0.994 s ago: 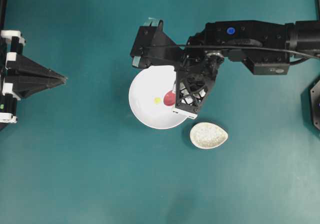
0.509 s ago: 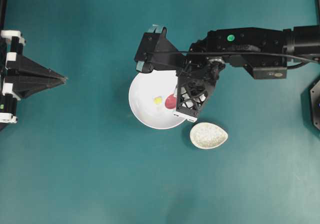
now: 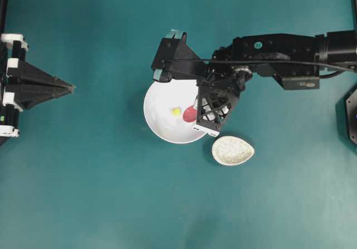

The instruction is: Scoop the yellow hexagonal prism block from the bowl with a spoon using the right arm.

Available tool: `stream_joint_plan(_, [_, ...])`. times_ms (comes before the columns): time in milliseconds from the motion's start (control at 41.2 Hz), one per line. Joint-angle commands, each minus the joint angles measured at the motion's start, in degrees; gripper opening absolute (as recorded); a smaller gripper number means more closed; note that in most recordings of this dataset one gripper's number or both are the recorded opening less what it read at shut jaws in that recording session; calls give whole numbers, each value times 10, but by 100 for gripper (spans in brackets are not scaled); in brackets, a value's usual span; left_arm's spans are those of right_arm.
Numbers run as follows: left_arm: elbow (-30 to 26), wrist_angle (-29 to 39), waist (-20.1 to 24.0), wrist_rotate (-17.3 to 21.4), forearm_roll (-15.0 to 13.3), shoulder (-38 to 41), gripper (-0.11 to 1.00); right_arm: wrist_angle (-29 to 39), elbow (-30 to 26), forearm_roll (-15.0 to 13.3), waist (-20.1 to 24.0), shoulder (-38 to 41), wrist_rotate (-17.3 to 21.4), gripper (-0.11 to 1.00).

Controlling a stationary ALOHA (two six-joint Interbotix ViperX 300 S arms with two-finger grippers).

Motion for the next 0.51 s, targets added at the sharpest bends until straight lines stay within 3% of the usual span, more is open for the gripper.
stream_joint_plan(0, [-4, -6, -1, 1, 2, 4, 1, -7, -5, 2, 2, -7, 0, 24])
stream_joint_plan(485, [-4, -5, -1, 1, 2, 4, 1, -33, -5, 0, 2, 9, 0, 24])
